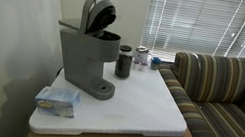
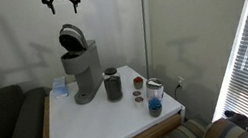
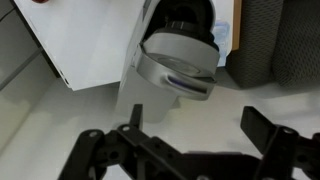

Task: Close the coffee maker

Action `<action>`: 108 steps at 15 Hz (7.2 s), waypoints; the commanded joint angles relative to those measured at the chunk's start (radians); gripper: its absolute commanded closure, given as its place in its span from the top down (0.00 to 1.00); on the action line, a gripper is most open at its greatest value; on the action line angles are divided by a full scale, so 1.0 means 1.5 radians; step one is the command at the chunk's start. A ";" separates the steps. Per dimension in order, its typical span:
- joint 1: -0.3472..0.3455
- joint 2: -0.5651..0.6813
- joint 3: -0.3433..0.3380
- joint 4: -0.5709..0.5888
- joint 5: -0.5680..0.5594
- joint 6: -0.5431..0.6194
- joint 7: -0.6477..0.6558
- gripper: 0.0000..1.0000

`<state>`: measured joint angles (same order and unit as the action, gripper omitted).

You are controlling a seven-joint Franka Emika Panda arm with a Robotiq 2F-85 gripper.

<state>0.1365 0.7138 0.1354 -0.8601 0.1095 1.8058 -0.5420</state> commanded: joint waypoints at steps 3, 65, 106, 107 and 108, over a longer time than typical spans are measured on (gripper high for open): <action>0.009 0.085 0.000 0.116 0.026 -0.006 0.093 1.00; 0.020 0.217 -0.001 0.226 0.012 -0.328 0.243 0.00; 0.029 0.277 -0.004 0.347 0.012 -0.497 0.327 0.00; 0.026 0.236 -0.003 0.282 0.012 -0.464 0.322 0.00; 0.026 0.237 -0.004 0.292 0.012 -0.451 0.327 0.00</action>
<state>0.1861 1.0933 0.1246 -0.4100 0.1196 1.0999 -0.0533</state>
